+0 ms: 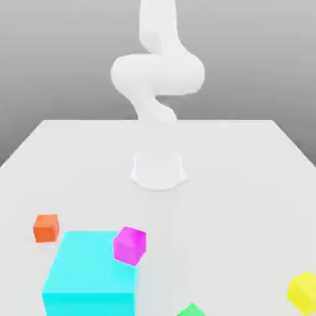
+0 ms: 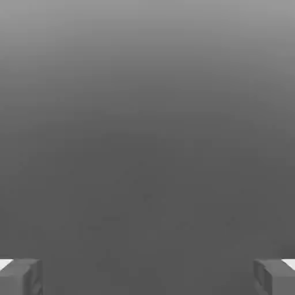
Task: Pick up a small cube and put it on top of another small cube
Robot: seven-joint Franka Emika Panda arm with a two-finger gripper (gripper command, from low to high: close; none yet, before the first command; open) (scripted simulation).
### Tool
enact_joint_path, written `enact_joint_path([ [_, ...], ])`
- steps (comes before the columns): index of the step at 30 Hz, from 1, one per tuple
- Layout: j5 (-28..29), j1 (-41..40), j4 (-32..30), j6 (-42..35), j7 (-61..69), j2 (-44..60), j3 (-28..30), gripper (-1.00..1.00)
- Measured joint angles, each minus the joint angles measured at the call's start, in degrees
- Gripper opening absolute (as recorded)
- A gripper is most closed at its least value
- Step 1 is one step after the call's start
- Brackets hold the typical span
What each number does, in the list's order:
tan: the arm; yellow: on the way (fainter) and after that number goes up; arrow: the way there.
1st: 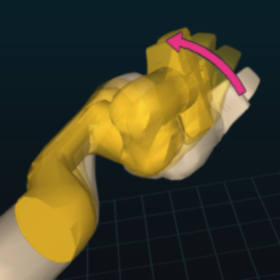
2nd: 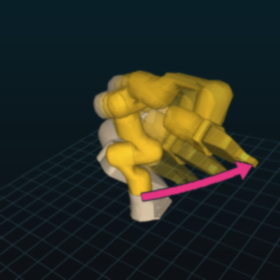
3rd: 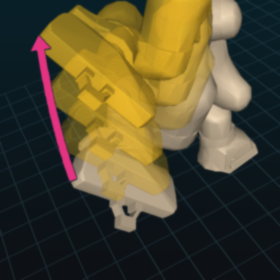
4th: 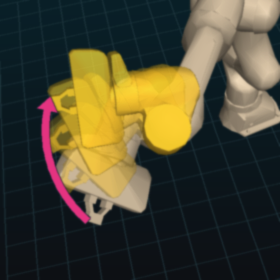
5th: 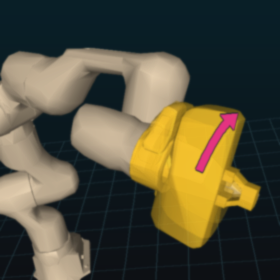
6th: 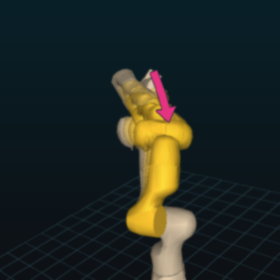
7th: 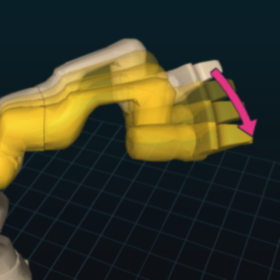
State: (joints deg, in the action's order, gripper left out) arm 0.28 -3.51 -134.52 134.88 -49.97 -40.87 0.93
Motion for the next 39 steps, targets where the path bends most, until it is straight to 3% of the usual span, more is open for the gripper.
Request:
enact_joint_path([
  [15, 0.5, -20.3, -17.1, 19.8, -25.3, 31.7, 8.8, 0.0],
  [21, -3.6, -26.9, -23.4, 27.6, -31.6, 44.3, 12.8, 0.0],
  [27, -12.0, -33.1, -21.8, 37.2, -26.5, 56.9, 5.2, 0.0],
  [28, -12.7, -34.2, -21.5, 38.5, -25.9, 58.5, 4.0, -1.0],
  [35, -12.5, -34.4, -21.5, 38.7, -26.1, 58.6, 3.8, -1.0],
  [39, -7.6, -31.7, -22.9, 33.2, -29.8, 51.7, 7.6, -1.0],
])
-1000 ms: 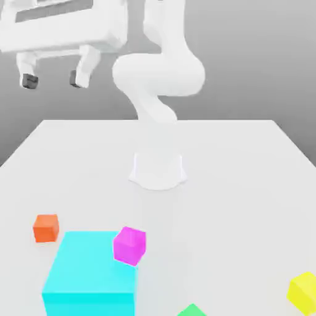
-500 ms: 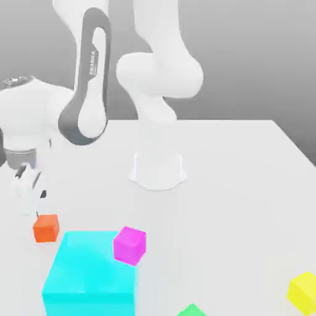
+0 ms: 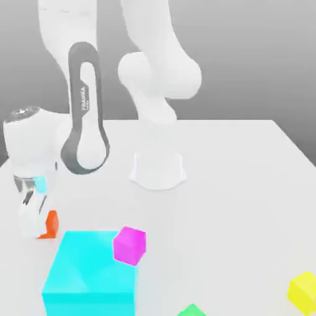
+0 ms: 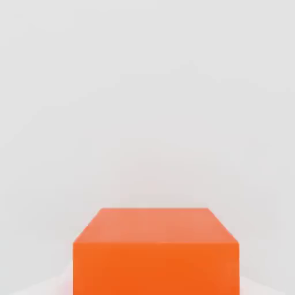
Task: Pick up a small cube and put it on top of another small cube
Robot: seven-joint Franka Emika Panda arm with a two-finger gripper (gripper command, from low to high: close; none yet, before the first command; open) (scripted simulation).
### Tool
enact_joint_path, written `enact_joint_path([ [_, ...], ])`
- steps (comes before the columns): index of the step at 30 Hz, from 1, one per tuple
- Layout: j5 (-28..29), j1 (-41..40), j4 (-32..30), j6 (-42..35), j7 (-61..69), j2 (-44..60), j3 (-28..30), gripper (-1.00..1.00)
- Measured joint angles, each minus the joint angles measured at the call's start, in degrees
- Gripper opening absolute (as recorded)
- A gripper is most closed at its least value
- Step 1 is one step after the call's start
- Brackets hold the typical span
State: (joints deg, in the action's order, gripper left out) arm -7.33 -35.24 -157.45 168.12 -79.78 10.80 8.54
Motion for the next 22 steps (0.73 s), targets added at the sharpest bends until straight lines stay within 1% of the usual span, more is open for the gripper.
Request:
enact_joint_path([
  [2, 3.1, 0.4, -0.8, -3.2, -2.3, -4.1, 1.2, -1.0],
  [3, 4.1, 1.2, -0.7, -5.1, -2.3, -6.0, 0.7, -1.0],
  [6, 5.4, 7.1, 1.0, -11.6, 1.4, -10.7, -3.3, -1.0],
  [8, 5.7, 11.9, 2.6, -16.1, 4.8, -13.7, -5.4, -1.0],
  [13, 5.7, 20.6, 6.6, -27.3, 13.9, -21.0, -11.5, -1.0],
  [14, 5.7, 21.8, 7.0, -27.9, 15.1, -21.2, -12.5, -1.0],
  [15, 5.8, 22.4, 6.9, -27.0, 15.6, -20.3, -13.1, -1.0],
  [18, 6.5, 22.8, 5.9, -20.9, 15.6, -15.3, -13.6, -1.0],
  [19, 6.7, 22.9, 5.6, -19.5, 15.5, -14.1, -13.6, 1.0],
  [22, 6.7, 22.9, 5.6, -19.5, 15.5, -14.1, -13.6, 1.0],
])
